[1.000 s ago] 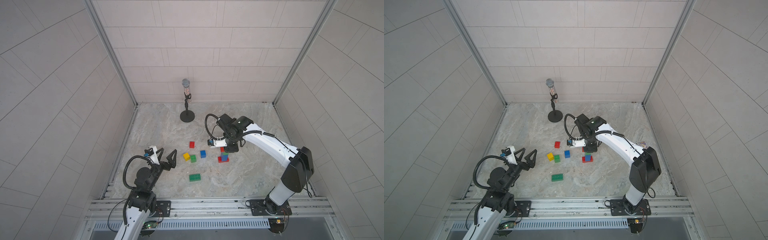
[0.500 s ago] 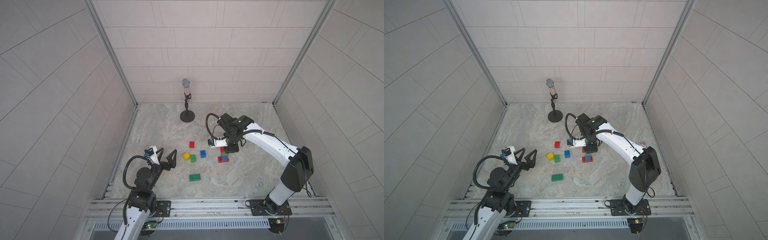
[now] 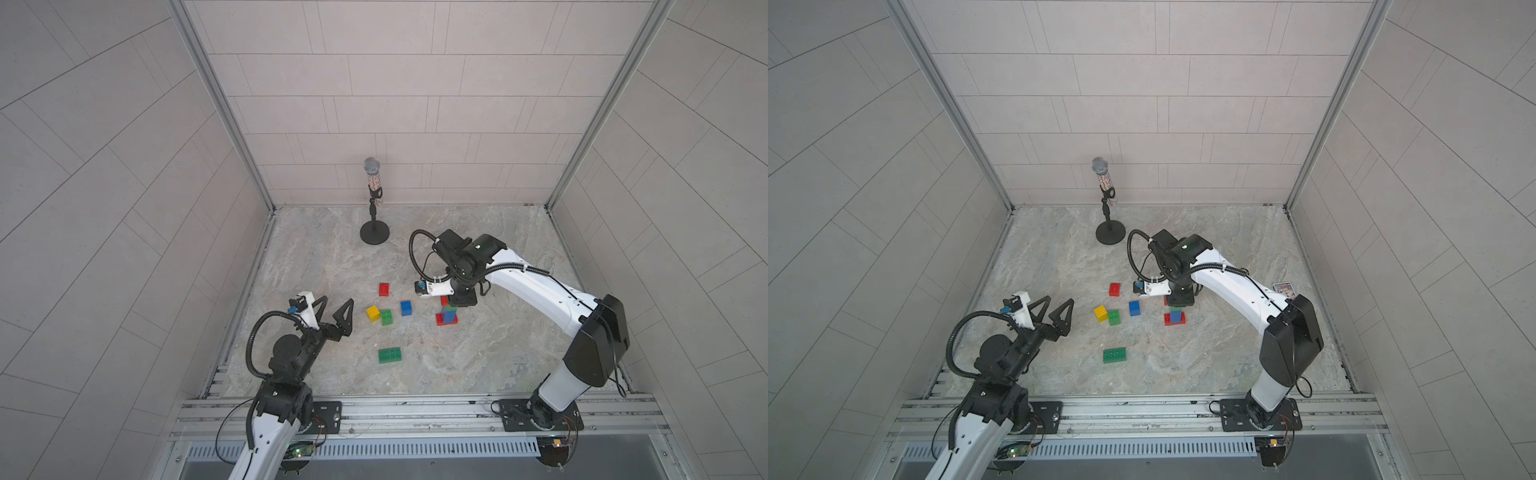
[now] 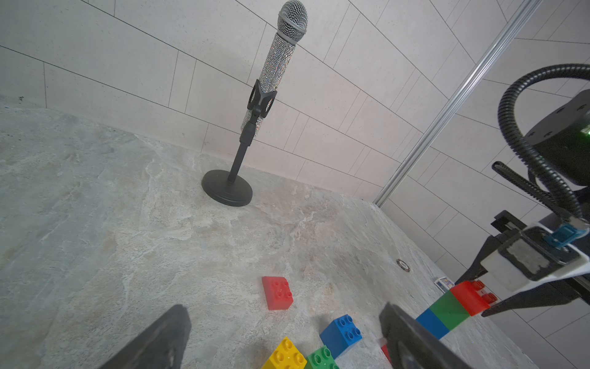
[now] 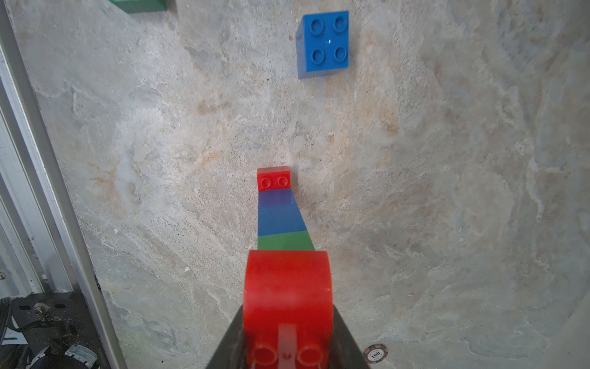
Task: Assemble the number 1 with lego
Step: Assemble the lego brick with the lego brick.
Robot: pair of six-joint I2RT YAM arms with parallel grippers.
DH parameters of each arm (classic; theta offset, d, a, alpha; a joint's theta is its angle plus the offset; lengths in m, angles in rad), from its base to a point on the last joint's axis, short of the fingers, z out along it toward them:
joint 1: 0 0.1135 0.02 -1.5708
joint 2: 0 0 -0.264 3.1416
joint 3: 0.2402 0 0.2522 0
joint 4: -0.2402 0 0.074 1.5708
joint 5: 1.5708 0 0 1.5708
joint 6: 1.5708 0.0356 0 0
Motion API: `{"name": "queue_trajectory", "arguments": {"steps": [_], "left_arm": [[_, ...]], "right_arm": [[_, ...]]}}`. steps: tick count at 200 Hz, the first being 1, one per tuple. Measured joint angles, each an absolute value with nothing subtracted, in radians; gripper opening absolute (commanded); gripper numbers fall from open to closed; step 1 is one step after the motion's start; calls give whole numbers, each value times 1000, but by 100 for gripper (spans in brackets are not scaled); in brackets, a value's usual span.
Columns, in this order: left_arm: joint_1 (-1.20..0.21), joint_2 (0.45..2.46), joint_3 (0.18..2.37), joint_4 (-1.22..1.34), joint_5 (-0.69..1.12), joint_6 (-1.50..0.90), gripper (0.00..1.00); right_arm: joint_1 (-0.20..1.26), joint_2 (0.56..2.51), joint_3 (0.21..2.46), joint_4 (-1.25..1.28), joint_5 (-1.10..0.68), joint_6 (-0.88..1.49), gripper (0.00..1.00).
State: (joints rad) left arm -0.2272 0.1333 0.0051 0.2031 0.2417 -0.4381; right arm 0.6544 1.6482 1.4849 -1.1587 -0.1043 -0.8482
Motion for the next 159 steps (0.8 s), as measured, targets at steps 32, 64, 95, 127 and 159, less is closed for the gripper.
{"name": "queue_trajectory", "arguments": {"steps": [32, 64, 95, 127, 159], "left_arm": [[-227, 133, 5, 203, 242, -438, 100], [-227, 133, 5, 203, 242, -438, 100], [-227, 133, 5, 203, 242, -438, 100], [-227, 133, 5, 203, 242, -438, 100], [-227, 133, 5, 203, 242, -438, 100]], "right_arm": [[661, 1637, 1473, -1150, -93, -849, 0], [661, 1637, 1474, -1150, -97, -848, 0], [661, 1637, 1477, -1151, -96, -842, 0], [661, 1637, 1478, -1152, -89, -834, 0], [661, 1639, 1480, -1152, -86, -826, 0]]}}
